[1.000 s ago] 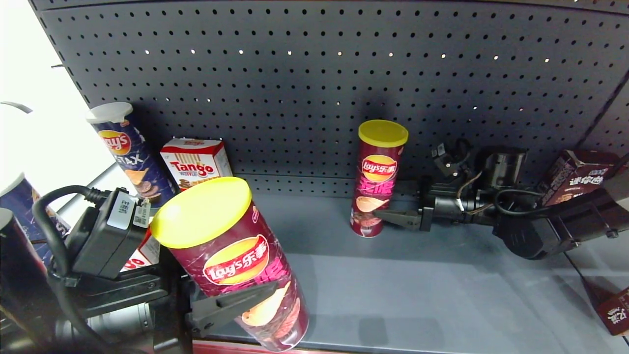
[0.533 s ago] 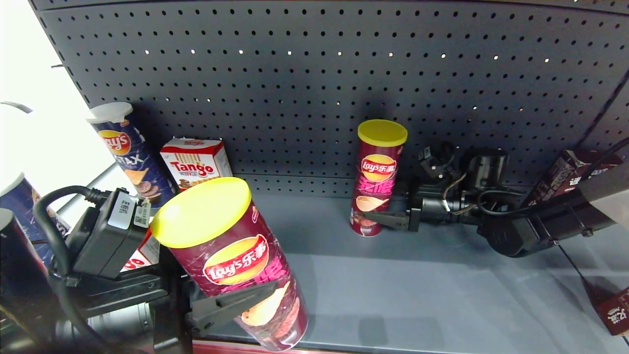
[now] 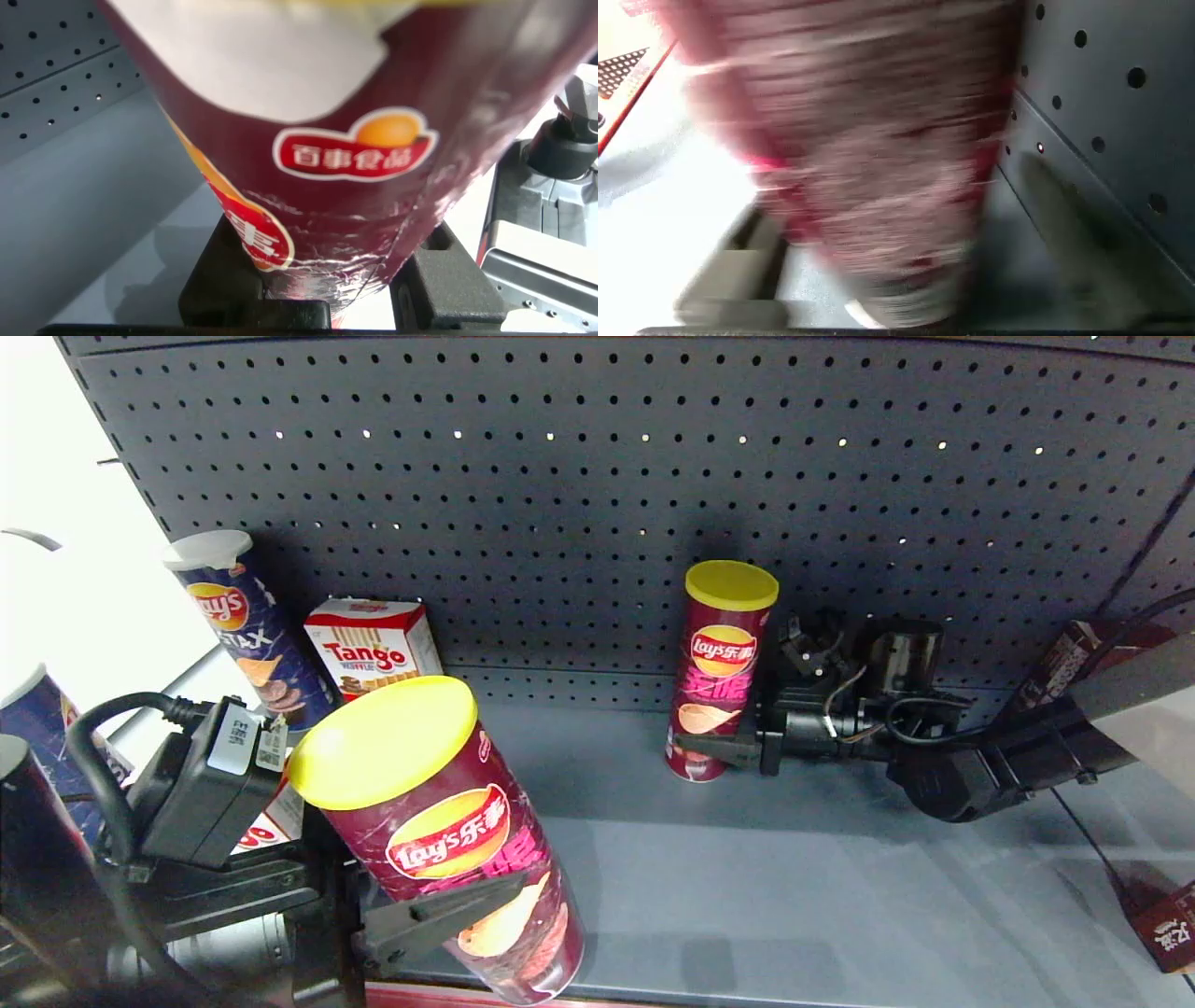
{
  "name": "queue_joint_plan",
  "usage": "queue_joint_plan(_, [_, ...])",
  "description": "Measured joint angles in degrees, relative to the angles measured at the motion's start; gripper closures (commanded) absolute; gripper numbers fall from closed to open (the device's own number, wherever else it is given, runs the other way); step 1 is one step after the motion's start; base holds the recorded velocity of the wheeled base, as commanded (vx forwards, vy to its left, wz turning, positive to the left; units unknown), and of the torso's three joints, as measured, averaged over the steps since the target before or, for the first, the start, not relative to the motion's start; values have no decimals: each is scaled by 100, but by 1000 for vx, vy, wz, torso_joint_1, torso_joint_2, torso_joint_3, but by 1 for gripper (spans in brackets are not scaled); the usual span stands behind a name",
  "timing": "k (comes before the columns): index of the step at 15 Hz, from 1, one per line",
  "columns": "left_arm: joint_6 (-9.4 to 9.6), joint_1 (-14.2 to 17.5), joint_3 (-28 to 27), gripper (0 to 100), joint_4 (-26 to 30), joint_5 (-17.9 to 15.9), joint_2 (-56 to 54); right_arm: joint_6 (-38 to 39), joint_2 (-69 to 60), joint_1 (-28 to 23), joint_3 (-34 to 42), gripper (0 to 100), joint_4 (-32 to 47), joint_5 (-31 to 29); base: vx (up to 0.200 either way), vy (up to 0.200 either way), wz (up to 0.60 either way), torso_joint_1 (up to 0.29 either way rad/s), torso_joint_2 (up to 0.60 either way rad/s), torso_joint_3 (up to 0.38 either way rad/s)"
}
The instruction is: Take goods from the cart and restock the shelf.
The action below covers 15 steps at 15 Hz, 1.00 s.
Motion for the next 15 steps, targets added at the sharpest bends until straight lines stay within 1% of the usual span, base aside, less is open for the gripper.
queue_joint_plan(4, [0,-2,34,100,0,1,0,2,-71,38,68,100,-5,-22,0,0,0,0,0,0])
queue_joint_plan(6, [0,-2,34,100,-2,4,0,6,-273,57,262,100,5,-52,0,0,0,0,0,0])
queue_joint_plan(8, [2,-2,24,100,-6,9,0,9,-686,133,725,100,-9,-222,0,0,0,0,0,0])
queue_joint_plan(11, [2,-2,13,100,-9,9,0,28,-1460,396,1576,100,-28,-519,0,0,0,0,0,0])
queue_joint_plan(14, [2,2,13,100,-16,15,-2,44,-2180,736,2398,100,-350,-947,0,0,0,0,0,0])
queue_joint_plan(15, [0,66,13,100,-16,0,0,46,-2367,841,2634,100,-463,-1081,0,0,0,0,0,0])
